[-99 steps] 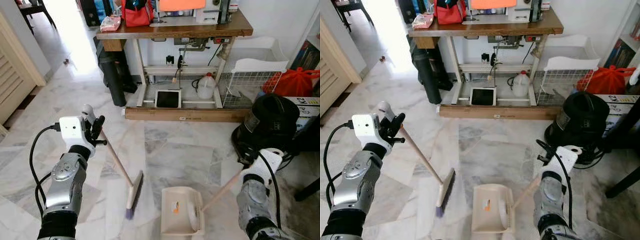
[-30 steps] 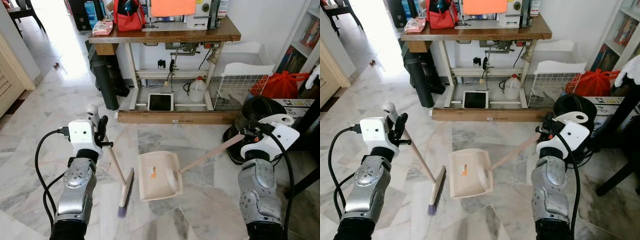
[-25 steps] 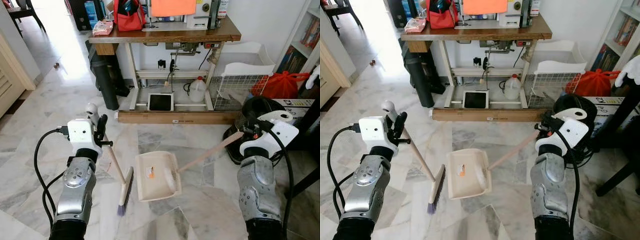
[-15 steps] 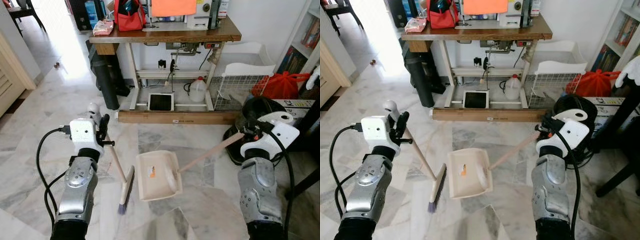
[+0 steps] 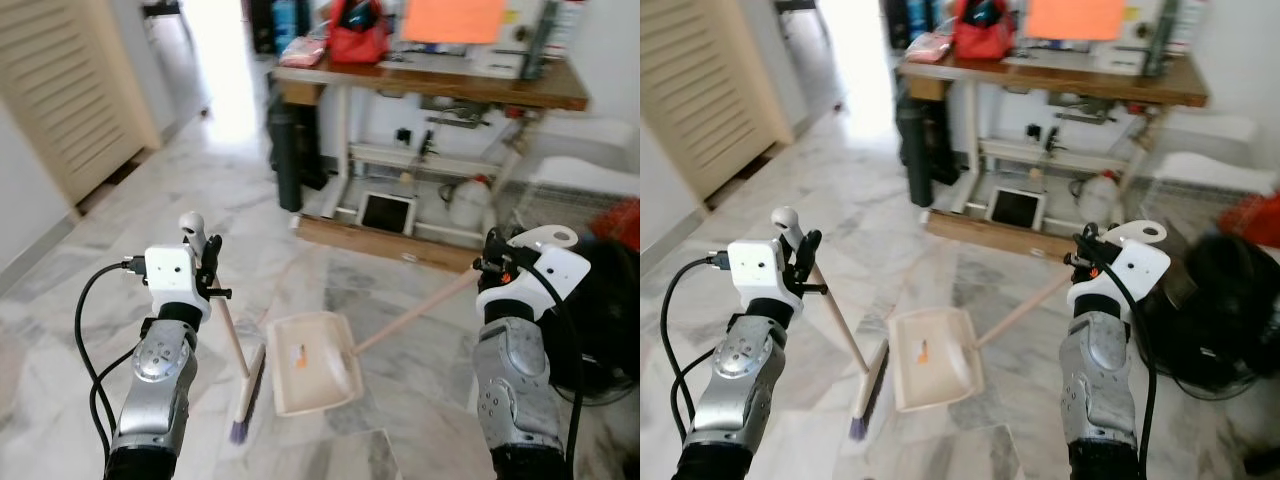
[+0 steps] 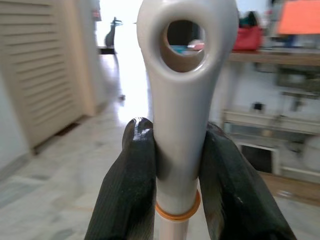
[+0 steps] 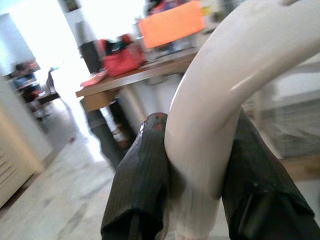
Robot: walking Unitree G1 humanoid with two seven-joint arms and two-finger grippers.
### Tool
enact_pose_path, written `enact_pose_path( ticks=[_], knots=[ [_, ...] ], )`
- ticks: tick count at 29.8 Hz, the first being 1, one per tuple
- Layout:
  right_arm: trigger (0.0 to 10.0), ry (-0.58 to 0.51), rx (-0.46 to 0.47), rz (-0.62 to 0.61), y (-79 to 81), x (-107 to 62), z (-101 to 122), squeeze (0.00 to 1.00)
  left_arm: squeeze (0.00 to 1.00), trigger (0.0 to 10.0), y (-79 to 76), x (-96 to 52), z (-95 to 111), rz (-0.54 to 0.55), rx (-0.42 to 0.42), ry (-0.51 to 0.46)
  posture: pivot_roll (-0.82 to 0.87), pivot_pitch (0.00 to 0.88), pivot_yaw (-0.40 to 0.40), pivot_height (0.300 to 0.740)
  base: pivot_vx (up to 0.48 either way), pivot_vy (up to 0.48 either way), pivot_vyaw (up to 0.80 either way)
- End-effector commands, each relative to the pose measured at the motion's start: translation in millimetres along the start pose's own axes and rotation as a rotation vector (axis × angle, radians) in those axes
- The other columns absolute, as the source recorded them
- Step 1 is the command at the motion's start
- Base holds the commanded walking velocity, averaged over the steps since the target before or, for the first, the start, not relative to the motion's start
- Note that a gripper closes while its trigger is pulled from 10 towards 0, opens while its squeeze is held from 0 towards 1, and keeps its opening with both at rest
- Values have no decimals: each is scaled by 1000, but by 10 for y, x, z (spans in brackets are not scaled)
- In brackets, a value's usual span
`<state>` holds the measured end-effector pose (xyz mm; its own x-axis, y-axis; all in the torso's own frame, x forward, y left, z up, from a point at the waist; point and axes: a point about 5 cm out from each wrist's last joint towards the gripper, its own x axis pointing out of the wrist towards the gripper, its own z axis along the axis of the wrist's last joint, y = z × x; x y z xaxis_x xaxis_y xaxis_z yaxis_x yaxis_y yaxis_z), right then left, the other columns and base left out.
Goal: Sweep floor
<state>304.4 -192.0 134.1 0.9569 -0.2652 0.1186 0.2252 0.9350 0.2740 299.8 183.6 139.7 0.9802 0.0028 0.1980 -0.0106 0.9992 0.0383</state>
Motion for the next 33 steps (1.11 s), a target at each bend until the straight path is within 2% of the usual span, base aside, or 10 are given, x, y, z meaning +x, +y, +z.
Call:
enact_pose_path(
  ticks=[1, 16, 30, 33],
  knots=[
    [10000, -62, 33, 1, 25, 22, 145, 0, 0, 10000, -3, 47, 158, -3, 11, -65, -14, 0, 14, 740, 0, 0, 800],
    [10000, -57, 43, 5, 54, 49, 149, 0, 0, 10000, 23, 41, 175, 9, 21, -60, 3, 0, 6, 740, 0, 0, 800],
    [10000, -51, 50, 2, 42, 57, 156, 0, 0, 10000, 11, 21, 182, 28, -7, -52, -3, 0, -2, 740, 0, 0, 800],
    [10000, -31, 77, -4, 50, 64, 128, 0, 0, 10000, 11, 22, 185, 31, -9, -51, -1, 0, -4, 740, 0, 0, 175]
  ],
)
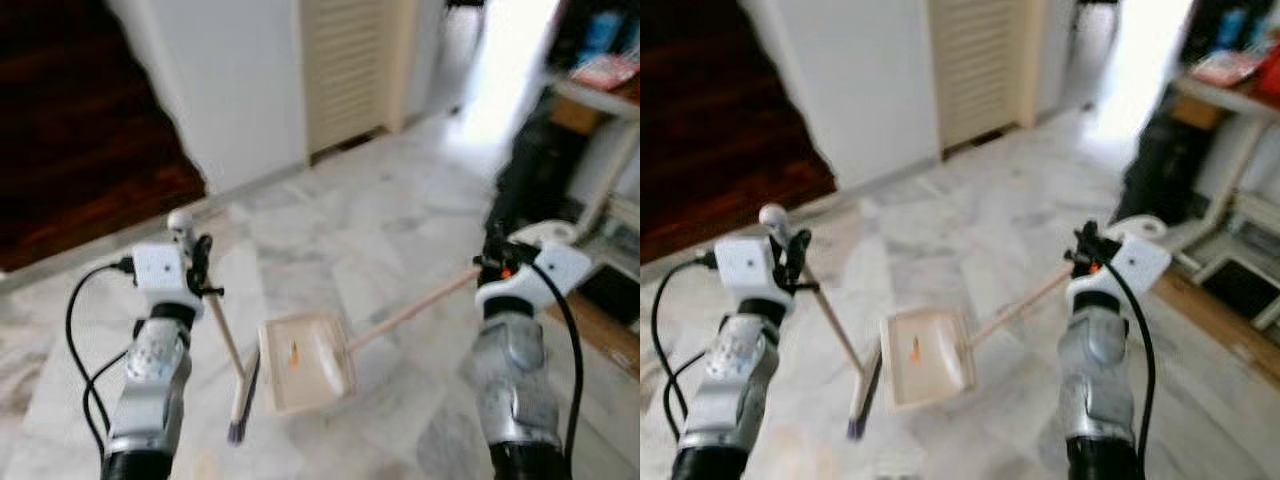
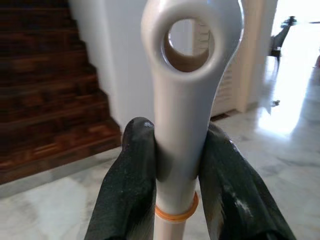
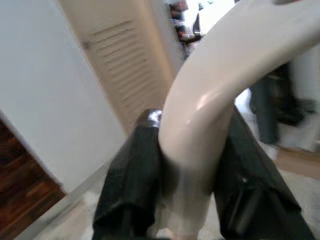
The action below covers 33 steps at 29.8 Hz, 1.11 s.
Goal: Sweep floor
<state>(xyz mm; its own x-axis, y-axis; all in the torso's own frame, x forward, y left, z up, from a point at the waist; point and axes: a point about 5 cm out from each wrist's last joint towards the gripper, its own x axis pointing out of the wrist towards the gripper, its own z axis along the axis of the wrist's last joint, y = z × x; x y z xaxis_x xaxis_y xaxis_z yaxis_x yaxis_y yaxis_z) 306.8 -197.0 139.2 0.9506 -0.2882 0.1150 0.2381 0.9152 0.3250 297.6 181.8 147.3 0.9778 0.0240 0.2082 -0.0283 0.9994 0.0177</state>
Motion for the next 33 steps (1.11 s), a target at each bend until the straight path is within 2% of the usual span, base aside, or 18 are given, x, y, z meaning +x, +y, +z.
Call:
enact_pose_path(
  ticks=[1, 5, 9, 33],
  knots=[
    [10000, -26, 27, 20, 80, 23, 69, 0, 0, 10000, 24, 28, 105, 11, 4, -39, -1, 0, -5, 740, 0, 0, 0],
    [10000, -17, 32, 23, 82, 32, 67, 0, 0, 10000, 14, 22, 98, 7, -6, -35, -1, 0, -6, 740, 0, 162, 0],
    [10000, -15, 59, 11, 82, 38, 65, 0, 0, 10000, 10, 24, 94, 6, -7, -32, -2, 0, -4, 740, 0, 433, 0],
    [10000, 4, 68, 23, 109, 12, 37, 0, 0, 10000, -10, 15, 91, -4, -9, -23, -1, 0, 1, 740, 0, 438, 0]
  ],
)
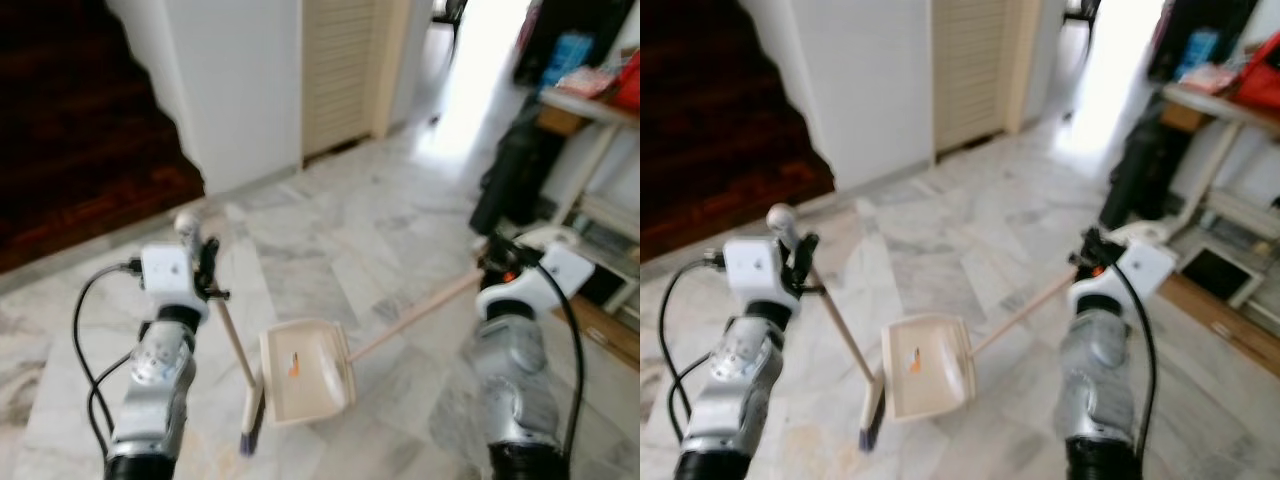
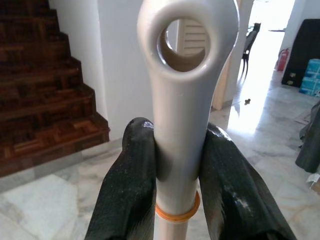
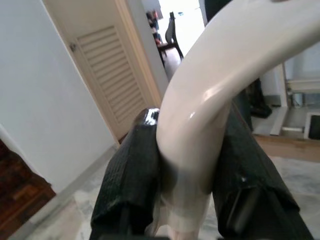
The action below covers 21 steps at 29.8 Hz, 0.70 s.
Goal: Sweep floor
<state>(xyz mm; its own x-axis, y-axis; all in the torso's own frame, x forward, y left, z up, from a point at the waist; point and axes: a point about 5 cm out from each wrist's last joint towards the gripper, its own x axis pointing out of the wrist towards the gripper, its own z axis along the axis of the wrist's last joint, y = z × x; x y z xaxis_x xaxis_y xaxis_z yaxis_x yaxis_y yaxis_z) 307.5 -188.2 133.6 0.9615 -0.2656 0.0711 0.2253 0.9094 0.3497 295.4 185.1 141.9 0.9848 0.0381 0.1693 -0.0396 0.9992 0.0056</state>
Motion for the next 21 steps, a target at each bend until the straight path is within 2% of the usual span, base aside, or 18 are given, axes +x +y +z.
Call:
enact_pose_path(
  ticks=[1, 21],
  knots=[
    [10000, -46, 41, 16, 48, 30, 116, 0, 0, 10000, -45, 40, 141, -18, 1, -63, -1, 0, 1, 740, 0, 439, 0],
    [10000, -47, 43, 26, 69, 38, 121, 0, 0, 10000, -42, 37, 134, -18, 4, -58, -1, 0, 10, 740, 0, 437, 0]
  ],
)
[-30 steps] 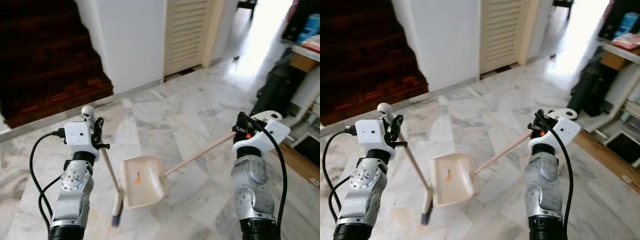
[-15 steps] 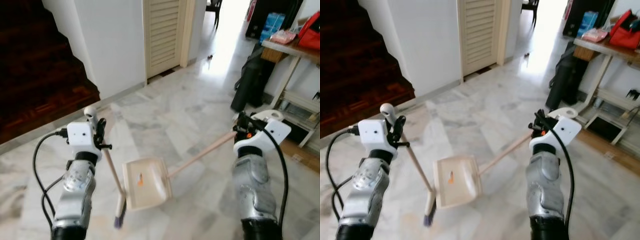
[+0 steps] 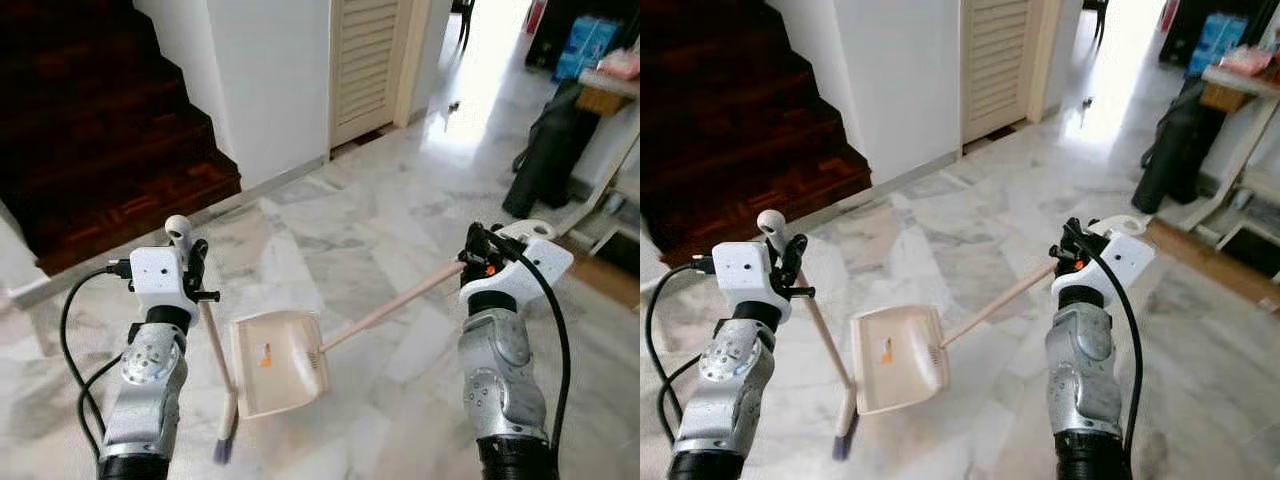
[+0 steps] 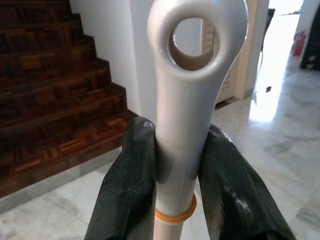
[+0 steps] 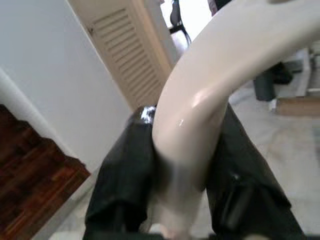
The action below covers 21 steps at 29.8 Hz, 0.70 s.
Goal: Sweep floor
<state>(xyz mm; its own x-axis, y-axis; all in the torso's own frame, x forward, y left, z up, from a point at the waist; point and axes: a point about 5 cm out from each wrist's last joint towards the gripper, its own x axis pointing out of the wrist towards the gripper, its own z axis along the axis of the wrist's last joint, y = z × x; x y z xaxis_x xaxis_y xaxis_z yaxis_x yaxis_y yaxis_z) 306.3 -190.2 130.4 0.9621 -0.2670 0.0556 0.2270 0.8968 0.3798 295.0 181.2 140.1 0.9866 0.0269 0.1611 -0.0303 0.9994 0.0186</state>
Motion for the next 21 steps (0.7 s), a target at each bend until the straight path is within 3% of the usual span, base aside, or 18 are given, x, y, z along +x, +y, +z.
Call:
enact_pose_path(
  ticks=[1, 21],
  knots=[
    [10000, -61, 11, 34, 106, 45, 142, 0, 0, 10000, 0, 44, 151, -7, -8, -66, -1, 0, 10, 740, 0, 439, 0],
    [10000, -59, -3, 78, 175, 22, 126, 0, 0, 10000, -16, 35, 151, -20, -8, -68, 8, 0, 20, 740, 0, 437, 0]
  ],
)
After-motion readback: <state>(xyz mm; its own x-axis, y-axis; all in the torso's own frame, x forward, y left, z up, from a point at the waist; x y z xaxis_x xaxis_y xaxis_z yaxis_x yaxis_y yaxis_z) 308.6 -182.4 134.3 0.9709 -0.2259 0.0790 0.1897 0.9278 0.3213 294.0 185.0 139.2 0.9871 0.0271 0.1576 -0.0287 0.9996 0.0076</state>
